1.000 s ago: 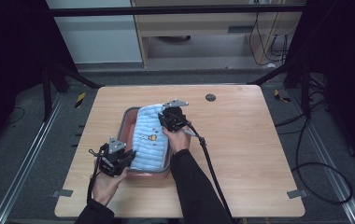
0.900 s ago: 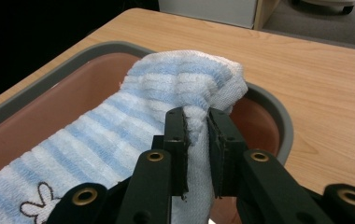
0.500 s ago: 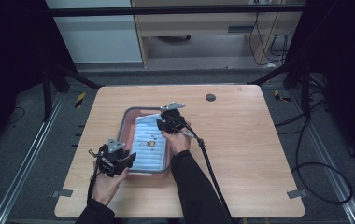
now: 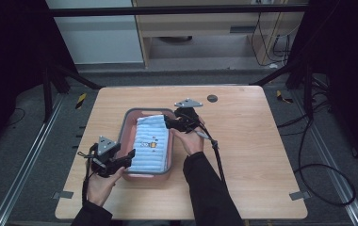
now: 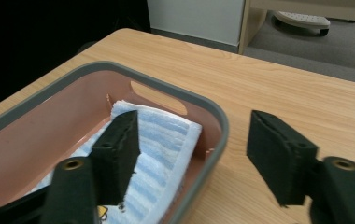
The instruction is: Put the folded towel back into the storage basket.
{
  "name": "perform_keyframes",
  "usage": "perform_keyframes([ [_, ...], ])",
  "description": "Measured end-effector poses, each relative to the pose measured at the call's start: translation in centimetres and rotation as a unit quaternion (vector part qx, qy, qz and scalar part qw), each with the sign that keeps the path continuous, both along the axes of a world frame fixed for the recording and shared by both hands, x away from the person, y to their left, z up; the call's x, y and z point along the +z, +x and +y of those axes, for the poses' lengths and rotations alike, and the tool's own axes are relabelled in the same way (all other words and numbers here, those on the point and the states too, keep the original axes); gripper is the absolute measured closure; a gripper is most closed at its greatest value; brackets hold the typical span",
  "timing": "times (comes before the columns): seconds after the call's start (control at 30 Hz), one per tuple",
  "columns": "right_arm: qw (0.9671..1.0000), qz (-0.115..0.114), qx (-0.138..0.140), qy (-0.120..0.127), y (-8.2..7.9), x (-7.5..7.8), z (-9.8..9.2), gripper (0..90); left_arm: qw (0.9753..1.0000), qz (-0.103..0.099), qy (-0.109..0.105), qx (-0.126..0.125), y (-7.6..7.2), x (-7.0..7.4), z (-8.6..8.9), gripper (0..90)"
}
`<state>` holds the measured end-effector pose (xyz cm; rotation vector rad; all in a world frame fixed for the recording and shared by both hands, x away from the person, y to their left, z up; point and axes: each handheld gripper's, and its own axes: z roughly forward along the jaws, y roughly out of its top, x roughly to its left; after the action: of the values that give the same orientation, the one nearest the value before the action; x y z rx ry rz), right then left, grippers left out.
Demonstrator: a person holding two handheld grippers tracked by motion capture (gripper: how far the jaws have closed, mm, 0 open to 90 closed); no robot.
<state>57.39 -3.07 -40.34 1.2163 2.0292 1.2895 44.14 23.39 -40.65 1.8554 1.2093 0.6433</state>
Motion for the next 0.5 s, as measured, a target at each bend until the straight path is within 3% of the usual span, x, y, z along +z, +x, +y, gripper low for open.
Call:
perform_keyframes([
  [0.13,1.0000,-0.006,-0.004,-0.005,-0.9,0.7,-2.0,25.4,0.9998,-0.017,-0.012,-0.005,-0.3,0.6,0.6,34.0],
  [0.5,0.9998,0.000,-0.019,0.005,-4.0,0.5,-8.8,17.4,0.9997,-0.017,-0.014,-0.006,-0.8,0.6,2.2,28.7],
])
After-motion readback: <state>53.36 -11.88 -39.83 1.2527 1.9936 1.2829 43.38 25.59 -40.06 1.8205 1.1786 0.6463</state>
